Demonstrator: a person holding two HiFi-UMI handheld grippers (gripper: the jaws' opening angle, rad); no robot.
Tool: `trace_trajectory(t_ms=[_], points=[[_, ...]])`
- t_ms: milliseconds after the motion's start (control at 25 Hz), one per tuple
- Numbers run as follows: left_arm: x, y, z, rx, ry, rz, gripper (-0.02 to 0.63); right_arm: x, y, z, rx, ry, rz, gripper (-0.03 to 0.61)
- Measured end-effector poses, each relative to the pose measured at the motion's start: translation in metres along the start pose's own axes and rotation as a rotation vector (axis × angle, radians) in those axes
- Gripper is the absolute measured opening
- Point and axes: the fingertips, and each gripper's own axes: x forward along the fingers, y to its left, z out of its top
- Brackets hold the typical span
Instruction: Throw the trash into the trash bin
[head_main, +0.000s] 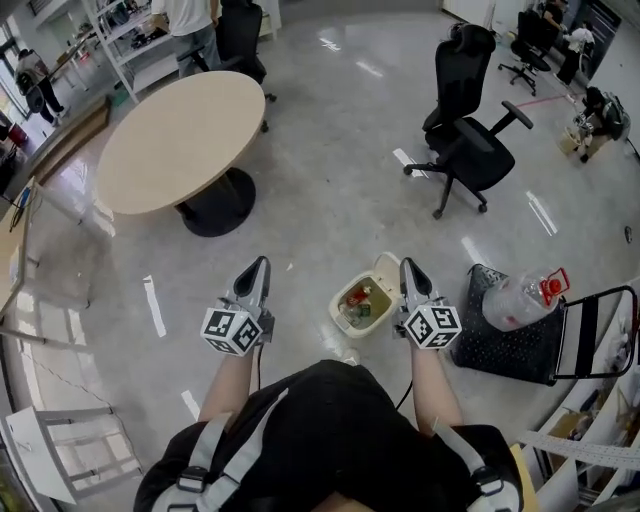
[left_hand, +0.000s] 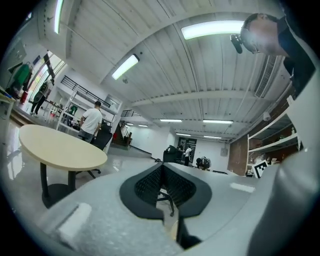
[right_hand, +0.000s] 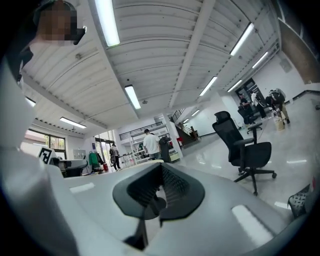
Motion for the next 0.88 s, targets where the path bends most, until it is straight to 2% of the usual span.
trace_trajectory(t_ms=[200, 400, 600, 880], points=[[-0.061, 0.025, 0.032, 0.012, -0.077, 0.01, 0.0, 0.001, 0.084, -0.014, -0.032, -0.004, 0.071, 0.005], [-0.13, 0.046, 0.045, 0.045, -0.096, 0.016, 0.0, -0.027, 0.147, -0.027, -0.038, -0.006, 0.085, 0.005], [-0.189, 0.071, 0.046, 0.017, -0.11, 0.027, 0.0, -0.07, 0.182, -0.04, -0.033, -0.043, 0.038, 0.005], [-0.229, 0.066, 0.038, 0.007, -0.088, -0.037, 0.0, -0.123, 0.214, -0.065, -0.007, -0.059, -0.031, 0.005]])
